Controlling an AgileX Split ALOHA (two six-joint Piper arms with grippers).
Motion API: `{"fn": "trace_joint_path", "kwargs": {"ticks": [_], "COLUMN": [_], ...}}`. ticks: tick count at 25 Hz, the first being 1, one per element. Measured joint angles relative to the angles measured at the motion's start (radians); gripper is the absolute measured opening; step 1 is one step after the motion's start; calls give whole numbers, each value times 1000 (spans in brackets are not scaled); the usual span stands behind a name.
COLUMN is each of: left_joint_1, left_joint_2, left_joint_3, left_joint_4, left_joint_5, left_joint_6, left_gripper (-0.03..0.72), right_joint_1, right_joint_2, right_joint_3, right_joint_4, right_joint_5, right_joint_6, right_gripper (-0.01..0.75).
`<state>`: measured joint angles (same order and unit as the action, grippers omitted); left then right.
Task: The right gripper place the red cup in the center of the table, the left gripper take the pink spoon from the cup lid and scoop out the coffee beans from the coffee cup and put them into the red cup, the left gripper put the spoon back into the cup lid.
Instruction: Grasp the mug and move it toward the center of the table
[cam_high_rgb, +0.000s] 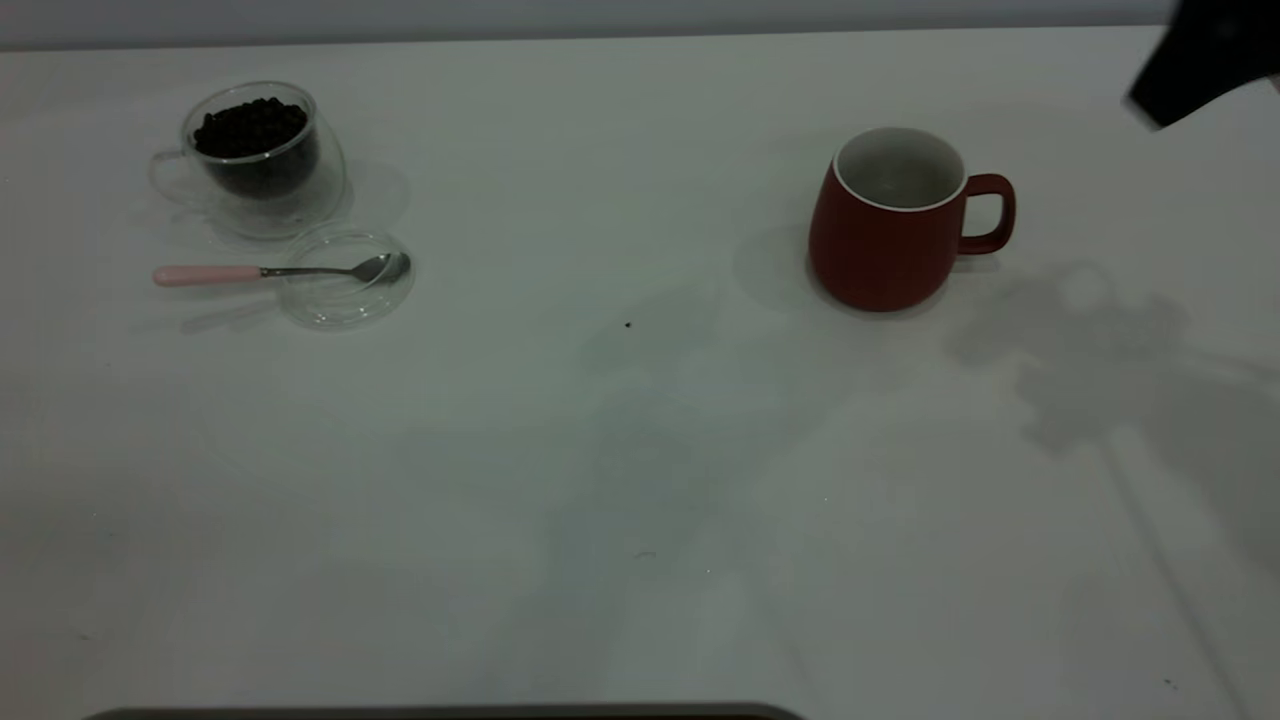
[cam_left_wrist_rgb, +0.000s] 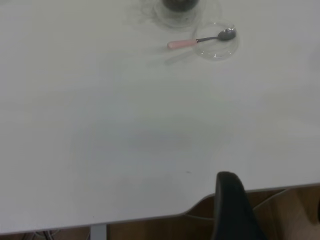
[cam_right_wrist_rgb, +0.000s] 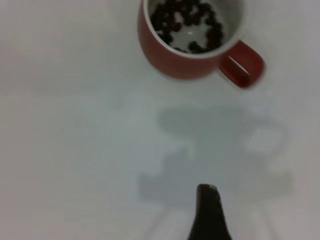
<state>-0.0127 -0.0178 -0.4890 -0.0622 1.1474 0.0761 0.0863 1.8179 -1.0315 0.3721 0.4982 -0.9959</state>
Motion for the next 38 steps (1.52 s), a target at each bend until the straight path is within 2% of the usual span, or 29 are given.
{"fn": "trace_joint_path", "kwargs": {"ticks": [6,12,16,26,38], "left_joint_1": [0,0,0,0,0], "left_joint_2": [0,0,0,0,0], "left_joint_3": [0,0,0,0,0], "left_joint_4": [0,0,0,0,0], "left_joint_5": [0,0,0,0,1], "left_joint_6": [0,0,0,-3,-3], "left_gripper": [465,465,465,465,465], "right_joint_1": [0,0,7,103,312], "right_joint_2": [287,420,468,531,600], "right_joint_3": [-187,-232,-233,-284,-450], "right_joint_4": [41,47,51,168,356], "right_joint_5": [-31,-207,-268,-323,-321], "right_joint_6": [-416,-590,-649,-700,-702], "right_gripper": [583,583,583,582,582]}}
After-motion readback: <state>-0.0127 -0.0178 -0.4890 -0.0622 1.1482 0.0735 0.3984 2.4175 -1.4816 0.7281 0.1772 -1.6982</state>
